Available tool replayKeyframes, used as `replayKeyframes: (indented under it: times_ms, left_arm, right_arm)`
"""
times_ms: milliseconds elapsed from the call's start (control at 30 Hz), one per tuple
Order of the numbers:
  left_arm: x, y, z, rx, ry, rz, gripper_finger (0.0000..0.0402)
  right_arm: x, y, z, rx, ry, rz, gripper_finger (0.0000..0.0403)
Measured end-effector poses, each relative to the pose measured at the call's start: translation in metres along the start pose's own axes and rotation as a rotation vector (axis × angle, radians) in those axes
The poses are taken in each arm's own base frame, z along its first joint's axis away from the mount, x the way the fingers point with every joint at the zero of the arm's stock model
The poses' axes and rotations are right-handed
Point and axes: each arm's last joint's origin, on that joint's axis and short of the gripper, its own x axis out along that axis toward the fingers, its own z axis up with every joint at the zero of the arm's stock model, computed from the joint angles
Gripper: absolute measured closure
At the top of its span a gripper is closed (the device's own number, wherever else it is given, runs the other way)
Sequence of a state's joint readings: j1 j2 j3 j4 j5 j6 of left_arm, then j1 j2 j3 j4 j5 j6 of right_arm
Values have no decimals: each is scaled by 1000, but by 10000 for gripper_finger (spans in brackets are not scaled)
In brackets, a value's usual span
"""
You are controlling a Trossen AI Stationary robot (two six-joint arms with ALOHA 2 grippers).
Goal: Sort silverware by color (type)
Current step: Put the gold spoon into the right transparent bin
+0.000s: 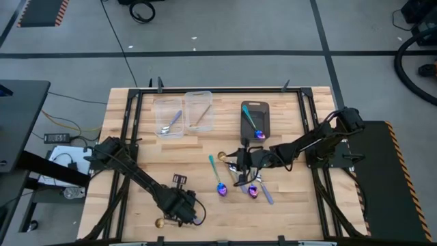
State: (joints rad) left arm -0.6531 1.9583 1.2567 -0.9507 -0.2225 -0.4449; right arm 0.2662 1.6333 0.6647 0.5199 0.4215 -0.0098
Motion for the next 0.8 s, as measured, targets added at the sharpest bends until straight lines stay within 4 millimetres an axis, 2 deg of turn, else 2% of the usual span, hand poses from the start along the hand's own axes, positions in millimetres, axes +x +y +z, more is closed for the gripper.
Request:
replayKeyframes:
  times_ms: [500, 800]
  left_arm:
    - [2, 24, 0, 33, -36, 164, 393]
    - [-14, 54, -22, -109, -195, 196, 393]
  right_arm:
    - [-8, 15, -1, -26, -1, -56, 269]
    - [-8, 15, 0, -14, -10, -77, 269]
